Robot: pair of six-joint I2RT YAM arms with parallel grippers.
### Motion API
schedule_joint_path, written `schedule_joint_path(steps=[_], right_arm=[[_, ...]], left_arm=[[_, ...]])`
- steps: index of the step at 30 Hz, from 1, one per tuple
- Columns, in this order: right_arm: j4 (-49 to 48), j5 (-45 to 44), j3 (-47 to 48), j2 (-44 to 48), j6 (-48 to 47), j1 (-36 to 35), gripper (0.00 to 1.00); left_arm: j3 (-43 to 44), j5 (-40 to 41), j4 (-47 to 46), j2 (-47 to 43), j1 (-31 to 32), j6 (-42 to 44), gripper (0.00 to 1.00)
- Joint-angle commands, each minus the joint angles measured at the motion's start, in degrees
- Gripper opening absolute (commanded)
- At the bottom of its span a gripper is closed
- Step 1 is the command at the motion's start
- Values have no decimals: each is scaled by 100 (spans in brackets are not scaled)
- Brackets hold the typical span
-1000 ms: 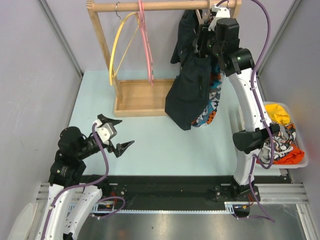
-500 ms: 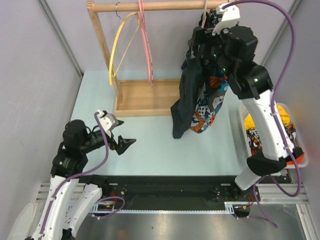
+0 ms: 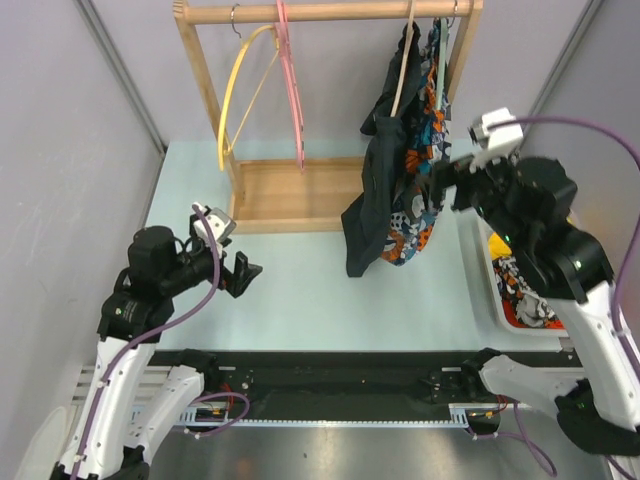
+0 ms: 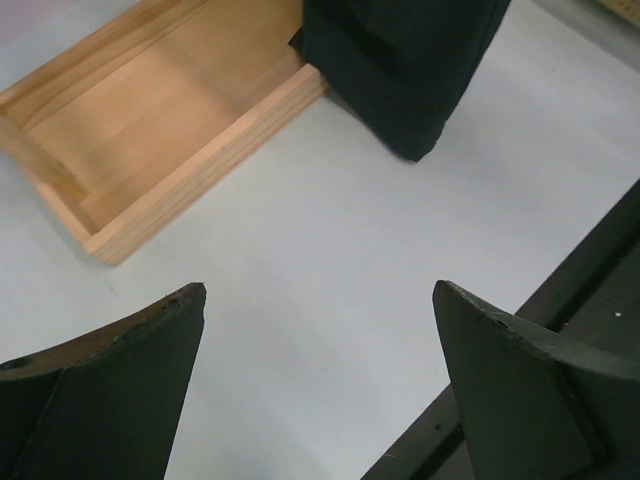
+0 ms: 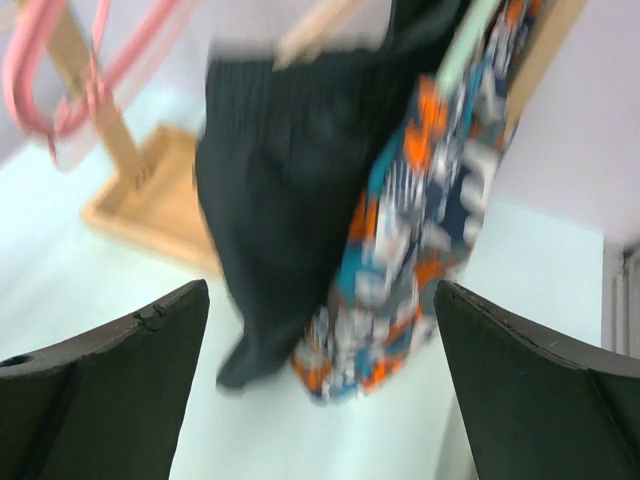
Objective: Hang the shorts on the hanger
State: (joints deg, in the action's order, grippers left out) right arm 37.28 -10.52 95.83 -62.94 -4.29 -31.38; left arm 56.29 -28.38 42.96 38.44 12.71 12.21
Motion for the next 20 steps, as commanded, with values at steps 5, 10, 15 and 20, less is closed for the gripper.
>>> schedule_joint_path(steps=[5,10,15,20], right_arm=[[1017,946,-1531,1485,227,570,100],[1326,1202,-2094,1855,-273,720,100],[1475,1131,-2402,2013,-599,729,100],[1581,1527,-2446,2040,-686,747,100]], left_arm=[[-145,1273,344,-214,-41,695,100],[-338,1721,257,-266,-41,1310,100],[-522,1827,327,-345,-41,1513,100],[-505,1819,362,-275,-41,1433,100]])
